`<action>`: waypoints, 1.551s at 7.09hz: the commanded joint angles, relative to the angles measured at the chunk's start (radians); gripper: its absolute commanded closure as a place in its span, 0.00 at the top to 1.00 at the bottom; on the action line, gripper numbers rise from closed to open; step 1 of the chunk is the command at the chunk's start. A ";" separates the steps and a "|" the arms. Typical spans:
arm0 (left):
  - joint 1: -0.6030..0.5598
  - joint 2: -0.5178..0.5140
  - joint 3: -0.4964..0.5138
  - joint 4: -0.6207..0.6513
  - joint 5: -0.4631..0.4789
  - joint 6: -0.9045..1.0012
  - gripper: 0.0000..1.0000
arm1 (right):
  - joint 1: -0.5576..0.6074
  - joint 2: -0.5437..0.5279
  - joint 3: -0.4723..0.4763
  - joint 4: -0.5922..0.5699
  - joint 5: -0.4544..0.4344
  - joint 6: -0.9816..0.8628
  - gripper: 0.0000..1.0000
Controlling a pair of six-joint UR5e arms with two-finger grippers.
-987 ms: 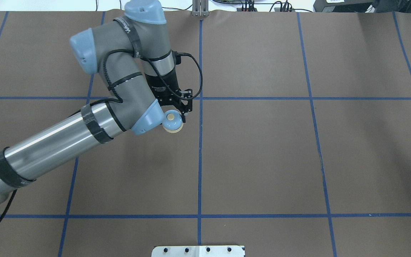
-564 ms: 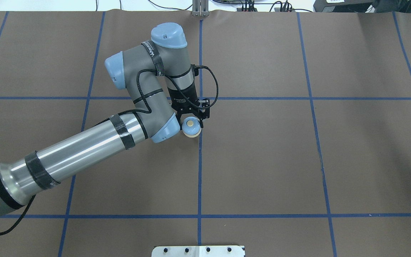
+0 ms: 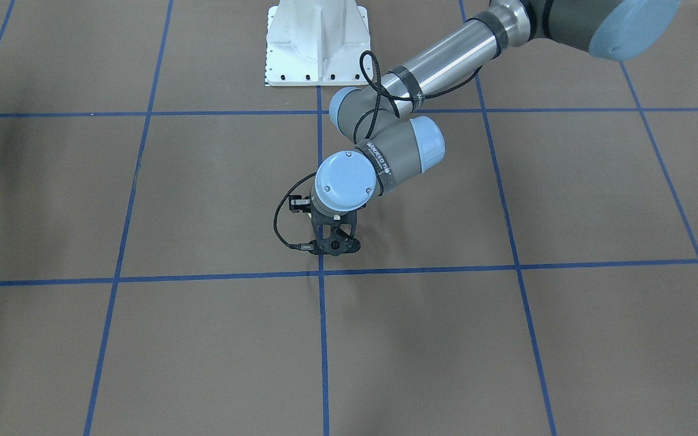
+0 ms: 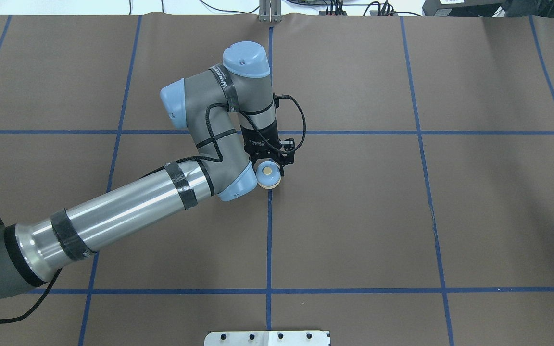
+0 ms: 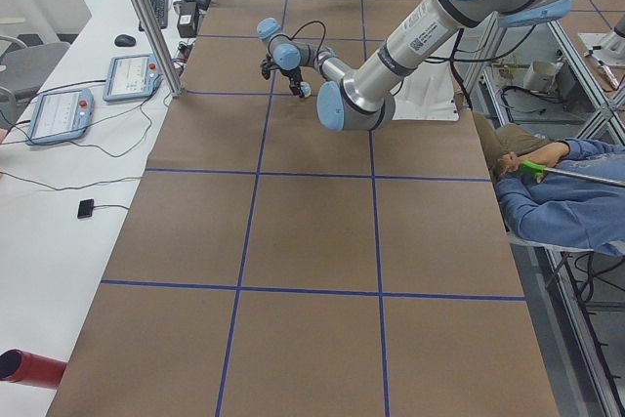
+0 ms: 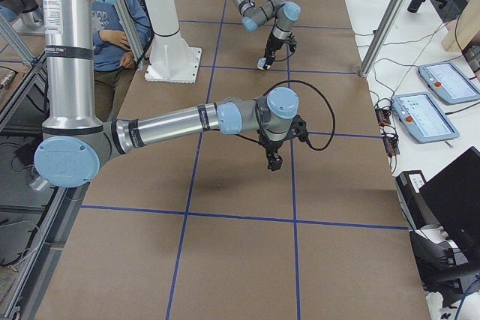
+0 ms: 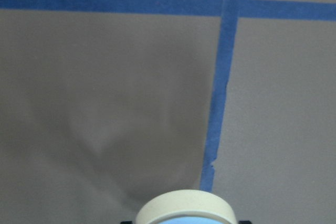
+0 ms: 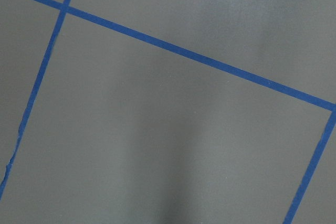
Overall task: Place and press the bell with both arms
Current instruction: 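Set the bell down, open and withdraw the left gripper while the right arm approaches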
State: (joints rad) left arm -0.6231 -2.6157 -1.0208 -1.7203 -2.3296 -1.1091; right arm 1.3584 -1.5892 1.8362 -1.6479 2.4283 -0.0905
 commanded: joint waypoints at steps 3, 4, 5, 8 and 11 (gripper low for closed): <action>0.016 -0.004 0.005 -0.007 0.018 -0.005 0.97 | -0.004 0.000 -0.003 0.000 0.000 -0.002 1.00; 0.016 -0.004 0.004 -0.007 0.018 -0.005 0.99 | -0.005 0.006 -0.003 0.000 0.000 -0.002 1.00; 0.001 -0.004 -0.014 -0.004 0.016 -0.008 0.99 | -0.007 0.030 -0.003 -0.001 -0.002 0.005 1.00; -0.125 0.089 -0.261 0.060 -0.054 -0.008 0.99 | -0.094 0.165 -0.002 0.000 -0.021 0.252 1.00; -0.237 0.403 -0.578 0.050 -0.091 0.044 0.98 | -0.403 0.456 0.002 0.000 -0.214 0.849 1.00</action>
State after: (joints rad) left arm -0.8158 -2.3365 -1.4852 -1.6647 -2.3962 -1.0958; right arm 1.1007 -1.2623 1.8417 -1.6464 2.3127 0.5027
